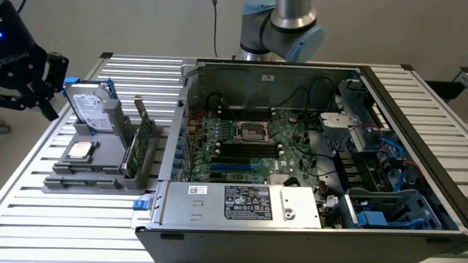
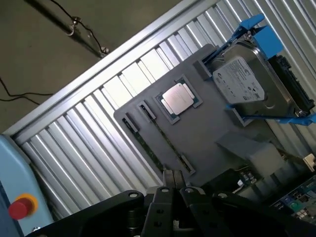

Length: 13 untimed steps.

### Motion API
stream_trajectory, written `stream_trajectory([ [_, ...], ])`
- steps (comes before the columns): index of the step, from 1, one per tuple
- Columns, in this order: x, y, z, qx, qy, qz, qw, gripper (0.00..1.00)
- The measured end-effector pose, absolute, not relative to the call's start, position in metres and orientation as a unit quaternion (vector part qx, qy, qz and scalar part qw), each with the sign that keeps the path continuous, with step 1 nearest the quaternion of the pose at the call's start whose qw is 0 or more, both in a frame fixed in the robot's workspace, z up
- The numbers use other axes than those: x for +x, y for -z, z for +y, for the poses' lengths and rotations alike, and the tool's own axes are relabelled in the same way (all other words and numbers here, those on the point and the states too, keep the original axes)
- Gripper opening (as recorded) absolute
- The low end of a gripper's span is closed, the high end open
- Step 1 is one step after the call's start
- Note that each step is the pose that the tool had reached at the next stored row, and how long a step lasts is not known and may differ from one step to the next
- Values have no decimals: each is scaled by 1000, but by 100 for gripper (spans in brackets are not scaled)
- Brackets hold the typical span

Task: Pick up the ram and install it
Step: 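Pick up the ram and move it above insertion slot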

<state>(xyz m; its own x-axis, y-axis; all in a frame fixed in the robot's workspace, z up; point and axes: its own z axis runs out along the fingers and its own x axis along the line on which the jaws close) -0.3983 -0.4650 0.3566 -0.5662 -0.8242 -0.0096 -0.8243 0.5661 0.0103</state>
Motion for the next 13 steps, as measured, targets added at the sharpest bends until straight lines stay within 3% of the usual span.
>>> stream_trajectory([
  [13, -398, -354, -465, -567, -7, 824, 1, 11],
])
